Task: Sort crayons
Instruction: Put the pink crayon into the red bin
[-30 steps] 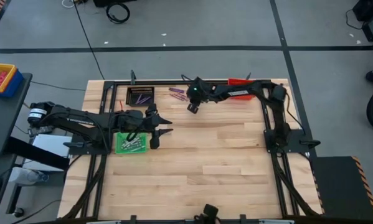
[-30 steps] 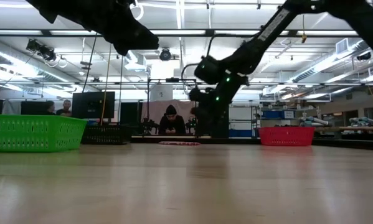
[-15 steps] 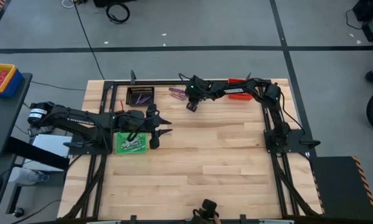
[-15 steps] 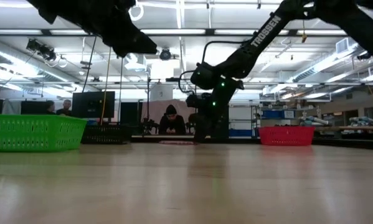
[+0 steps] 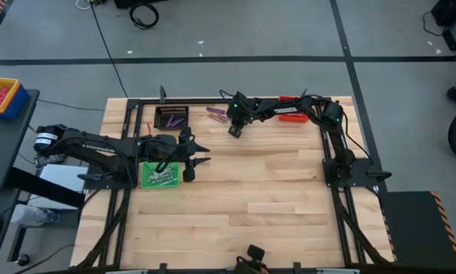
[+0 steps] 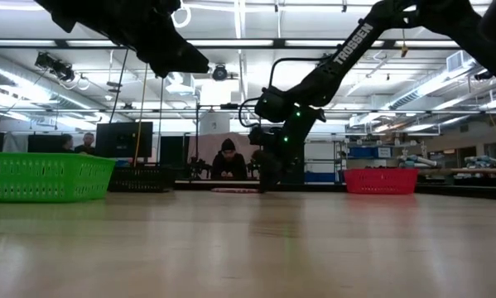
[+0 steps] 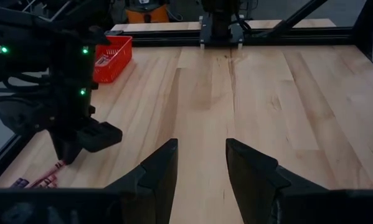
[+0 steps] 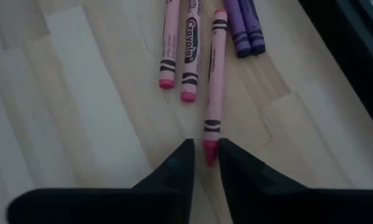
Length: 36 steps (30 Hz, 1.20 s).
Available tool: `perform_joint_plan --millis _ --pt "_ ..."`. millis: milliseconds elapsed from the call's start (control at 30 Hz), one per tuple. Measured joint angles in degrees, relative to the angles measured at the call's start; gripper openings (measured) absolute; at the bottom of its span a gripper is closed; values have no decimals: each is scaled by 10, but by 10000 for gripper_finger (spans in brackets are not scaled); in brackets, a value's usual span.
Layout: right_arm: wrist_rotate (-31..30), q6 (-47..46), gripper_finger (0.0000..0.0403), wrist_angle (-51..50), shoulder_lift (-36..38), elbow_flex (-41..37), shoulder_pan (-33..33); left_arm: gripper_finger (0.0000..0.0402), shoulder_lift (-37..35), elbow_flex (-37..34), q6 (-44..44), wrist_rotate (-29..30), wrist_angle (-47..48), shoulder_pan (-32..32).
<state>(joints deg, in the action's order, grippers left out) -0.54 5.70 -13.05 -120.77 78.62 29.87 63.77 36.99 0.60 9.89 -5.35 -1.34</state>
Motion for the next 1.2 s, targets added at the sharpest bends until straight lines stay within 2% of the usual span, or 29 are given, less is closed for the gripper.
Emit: perform_joint_plan --millis 267,433,567,900,967,1067,1200 --pt "-7 -16 11 6 0 -1 -1 148 0 0 -5 0 0 0" --pt "-10 -15 6 -11 2 0 -6 148 0 0 -5 0 0 0" --pt "-14 -11 9 -70 20 -1 -14 148 0 0 -5 0 1 0" --pt "-23 -19 7 -296 112 -2 -47 148 0 0 -5 0 1 0" --pt "-36 -34 7 -284 127 -4 -56 148 0 0 -5 0 1 0" --pt "-38 -45 12 -192 135 -27 -72 148 0 0 -5 0 0 0" --pt "-15 -36 43 -79 120 -56 -101 148 0 0 -23 0 1 0"
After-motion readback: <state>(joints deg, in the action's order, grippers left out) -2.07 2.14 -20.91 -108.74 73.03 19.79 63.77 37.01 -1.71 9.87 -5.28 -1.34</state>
